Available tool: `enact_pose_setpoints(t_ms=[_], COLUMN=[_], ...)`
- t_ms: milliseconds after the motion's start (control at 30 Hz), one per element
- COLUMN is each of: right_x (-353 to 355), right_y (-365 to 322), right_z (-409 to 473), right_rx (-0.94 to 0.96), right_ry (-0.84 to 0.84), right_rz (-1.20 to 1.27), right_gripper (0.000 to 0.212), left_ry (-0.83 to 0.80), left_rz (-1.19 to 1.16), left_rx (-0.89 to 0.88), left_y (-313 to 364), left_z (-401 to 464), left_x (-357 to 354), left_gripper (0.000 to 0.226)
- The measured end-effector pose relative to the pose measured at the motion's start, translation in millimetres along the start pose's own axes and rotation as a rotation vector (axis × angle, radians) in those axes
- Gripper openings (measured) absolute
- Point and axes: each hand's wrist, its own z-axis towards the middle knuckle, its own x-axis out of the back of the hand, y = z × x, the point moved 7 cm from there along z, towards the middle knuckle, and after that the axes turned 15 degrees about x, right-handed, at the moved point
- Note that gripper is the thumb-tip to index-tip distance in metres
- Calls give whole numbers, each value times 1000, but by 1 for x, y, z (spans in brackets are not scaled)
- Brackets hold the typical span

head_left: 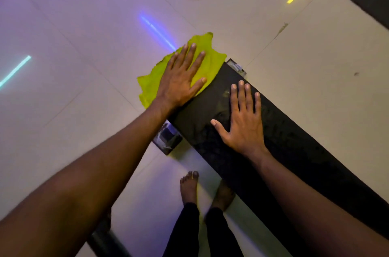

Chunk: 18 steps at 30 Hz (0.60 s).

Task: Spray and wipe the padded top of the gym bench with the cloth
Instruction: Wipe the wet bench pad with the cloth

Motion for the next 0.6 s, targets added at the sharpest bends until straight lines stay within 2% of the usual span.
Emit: enact_pose_setpoints(t_ms=[100,200,267,367,433,500,600], right_x=[1,1,0,-1,-2,-2,-3], right_y=[18,28,26,23,23,24,22], right_z=[-31,-63,-71,-70,-69,-72,-72], right_rx=[15,-35,-64,-94,-88,-87,-96], right_ry=[-8,-30,-32,-21,-16,-17,-18], right_rz=[-12,-12,-13,-23,-26,-25,-26], right_gripper=[103,102,103,102,102,103,102], left_ry=[43,65,38,-17,-35,-36,-10], left_rz=[-52,-35,-16,24,39,50,16], left_rx=[248,465,413,95,-68,-94,54], left_y=[-11,14,43,77,76,58,42], left_z=[-19,-62,-75,-54,-27,-14,-39], left_x=[-3,-7,-10,-12,-9,-5,-4], left_gripper=[70,70,72,74,73,73,73])
